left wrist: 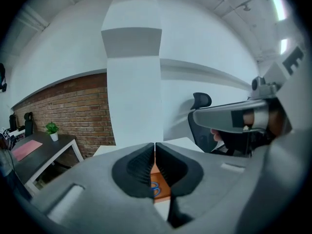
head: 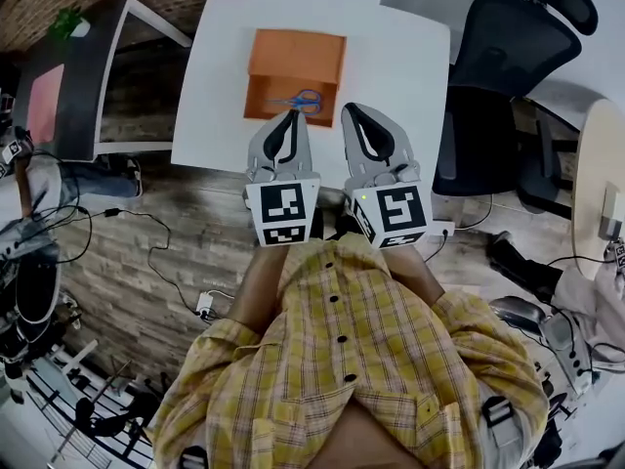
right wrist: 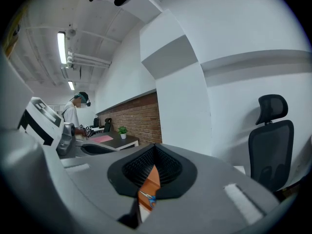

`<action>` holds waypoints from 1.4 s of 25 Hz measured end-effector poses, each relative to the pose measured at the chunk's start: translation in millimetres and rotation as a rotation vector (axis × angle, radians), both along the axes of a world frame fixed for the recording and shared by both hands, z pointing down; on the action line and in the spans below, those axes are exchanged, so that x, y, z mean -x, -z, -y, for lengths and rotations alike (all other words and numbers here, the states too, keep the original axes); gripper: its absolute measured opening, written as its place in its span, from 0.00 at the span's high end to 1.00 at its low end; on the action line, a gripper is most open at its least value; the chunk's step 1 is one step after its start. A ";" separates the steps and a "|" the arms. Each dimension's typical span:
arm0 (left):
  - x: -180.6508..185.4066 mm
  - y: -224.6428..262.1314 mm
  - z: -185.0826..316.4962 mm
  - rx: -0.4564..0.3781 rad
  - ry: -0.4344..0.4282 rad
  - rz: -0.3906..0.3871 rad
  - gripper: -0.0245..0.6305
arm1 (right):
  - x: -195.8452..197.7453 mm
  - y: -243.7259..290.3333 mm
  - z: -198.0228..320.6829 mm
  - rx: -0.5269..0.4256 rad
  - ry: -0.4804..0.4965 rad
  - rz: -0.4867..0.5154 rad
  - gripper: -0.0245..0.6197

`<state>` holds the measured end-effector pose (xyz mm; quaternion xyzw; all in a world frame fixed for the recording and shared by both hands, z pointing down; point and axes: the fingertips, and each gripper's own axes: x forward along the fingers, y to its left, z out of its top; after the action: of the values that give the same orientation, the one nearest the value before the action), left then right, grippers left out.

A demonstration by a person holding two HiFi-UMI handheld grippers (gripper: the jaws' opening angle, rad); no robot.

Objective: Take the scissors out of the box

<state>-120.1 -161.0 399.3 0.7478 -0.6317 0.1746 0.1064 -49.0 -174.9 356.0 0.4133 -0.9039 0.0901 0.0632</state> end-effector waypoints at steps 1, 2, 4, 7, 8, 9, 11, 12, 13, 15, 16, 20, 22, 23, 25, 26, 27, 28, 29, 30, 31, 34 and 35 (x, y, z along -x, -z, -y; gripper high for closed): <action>1.8 -4.4 3.4 0.010 -0.008 0.004 0.96 | 1.7 -1.8 2.6 0.005 -0.004 -0.002 0.96; 3.5 -9.2 6.8 0.021 -0.016 0.008 0.96 | 3.1 -3.4 5.3 0.010 -0.010 -0.004 0.96; 5.6 -20.6 13.5 0.051 -0.037 0.018 0.96 | 4.6 -6.6 11.1 0.020 -0.023 -0.008 0.96; 7.0 -37.6 25.4 0.095 -0.063 0.037 0.96 | 5.1 -11.9 20.5 0.028 -0.032 -0.010 0.96; 6.6 -42.0 28.7 0.106 -0.071 0.045 0.96 | 4.5 -13.5 22.7 0.032 -0.035 -0.010 0.96; 5.5 -45.9 31.4 0.118 -0.083 0.053 0.96 | 3.9 -14.7 24.1 0.037 -0.040 -0.010 0.96; 3.7 -53.0 35.4 0.142 -0.115 0.072 0.94 | 4.3 -16.0 25.7 0.047 -0.048 -0.009 0.96; 3.7 -56.5 37.2 0.153 -0.132 0.082 0.93 | 5.5 -16.6 26.2 0.050 -0.051 -0.010 0.96; 4.0 -60.0 39.0 0.162 -0.149 0.091 0.92 | 6.8 -17.5 26.8 0.052 -0.054 -0.011 0.96; 4.1 -66.8 43.4 0.175 -0.183 0.106 0.91 | 8.5 -20.2 28.7 0.057 -0.062 -0.012 0.96; 3.5 -70.1 45.8 0.182 -0.202 0.117 0.91 | 9.1 -21.4 29.9 0.059 -0.066 -0.012 0.96; -1.9 -91.0 52.5 0.243 -0.294 0.175 0.88 | 10.6 -24.7 33.7 0.064 -0.074 -0.015 0.96; -2.6 -102.7 55.7 0.274 -0.329 0.200 0.88 | 11.2 -26.5 36.6 0.068 -0.078 -0.016 0.96; -1.9 -107.9 57.3 0.287 -0.344 0.216 0.88 | 11.7 -27.3 38.3 0.071 -0.080 -0.017 0.96; -0.4 -118.6 61.0 0.314 -0.375 0.249 0.87 | 12.0 -28.5 42.9 0.075 -0.085 -0.017 0.96; 0.1 -124.6 63.1 0.329 -0.391 0.266 0.87 | 11.9 -29.3 45.5 0.076 -0.088 -0.018 0.96; 0.7 -130.9 64.8 0.344 -0.407 0.285 0.87 | 11.8 -30.3 47.9 0.077 -0.090 -0.020 0.96; 1.3 -137.0 65.9 0.359 -0.425 0.306 0.87 | 11.9 -31.4 49.6 0.078 -0.092 -0.022 0.96; 1.7 -142.7 66.2 0.371 -0.444 0.329 0.87 | 12.1 -32.6 50.5 0.081 -0.093 -0.024 0.96; 1.5 -147.6 66.0 0.380 -0.466 0.353 0.87 | 12.2 -33.7 50.8 0.084 -0.094 -0.026 0.96; 0.8 -151.8 65.6 0.384 -0.489 0.380 0.87 | 12.1 -34.8 50.7 0.088 -0.095 -0.028 0.96; -1.4 -162.3 64.8 0.374 -0.566 0.479 0.87 | 13.1 -37.7 51.7 0.098 -0.098 -0.032 0.96; -1.6 -166.7 64.5 0.375 -0.591 0.509 0.87 | 13.9 -38.1 52.7 0.099 -0.099 -0.033 0.96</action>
<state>-118.4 -225.6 566.0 0.7975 -0.3538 0.4881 0.0266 -62.9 -227.5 394.2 0.4552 -0.8757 0.1307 0.0939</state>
